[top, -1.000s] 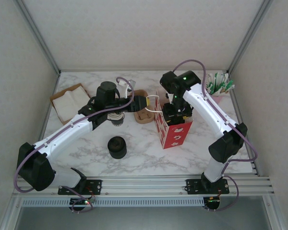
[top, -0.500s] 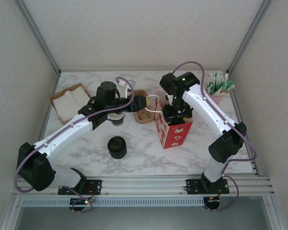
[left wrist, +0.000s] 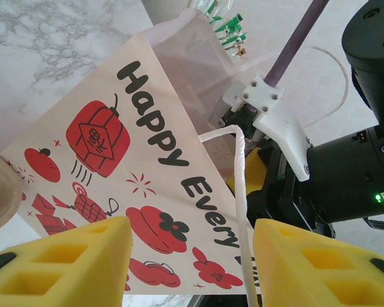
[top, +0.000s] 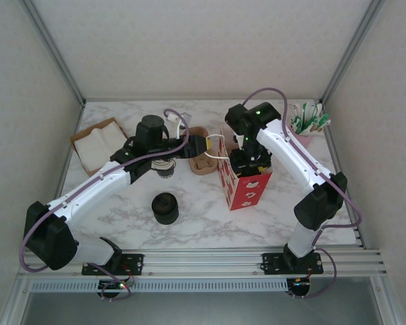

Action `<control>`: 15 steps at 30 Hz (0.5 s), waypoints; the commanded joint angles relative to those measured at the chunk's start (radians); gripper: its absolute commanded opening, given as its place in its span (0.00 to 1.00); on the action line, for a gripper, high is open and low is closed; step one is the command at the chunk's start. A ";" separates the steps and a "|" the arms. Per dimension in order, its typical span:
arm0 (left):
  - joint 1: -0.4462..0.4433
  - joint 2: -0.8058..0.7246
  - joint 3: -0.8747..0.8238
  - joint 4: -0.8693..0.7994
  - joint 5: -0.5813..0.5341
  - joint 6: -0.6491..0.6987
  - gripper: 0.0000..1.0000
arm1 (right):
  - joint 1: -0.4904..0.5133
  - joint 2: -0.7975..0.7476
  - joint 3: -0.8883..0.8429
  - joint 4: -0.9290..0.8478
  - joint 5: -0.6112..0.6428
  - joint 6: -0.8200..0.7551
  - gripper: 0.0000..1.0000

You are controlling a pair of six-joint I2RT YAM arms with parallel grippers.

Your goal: Pack the takeout coffee

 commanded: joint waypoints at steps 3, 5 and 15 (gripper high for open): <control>0.011 -0.005 0.004 0.016 0.002 0.005 0.52 | -0.005 0.002 -0.009 -0.012 -0.015 -0.009 0.68; 0.011 -0.005 0.003 0.018 0.002 0.003 0.52 | -0.006 0.002 -0.010 -0.012 -0.016 -0.008 0.68; 0.011 -0.008 0.000 0.014 0.002 0.006 0.52 | -0.007 0.006 -0.009 -0.015 -0.017 -0.007 0.68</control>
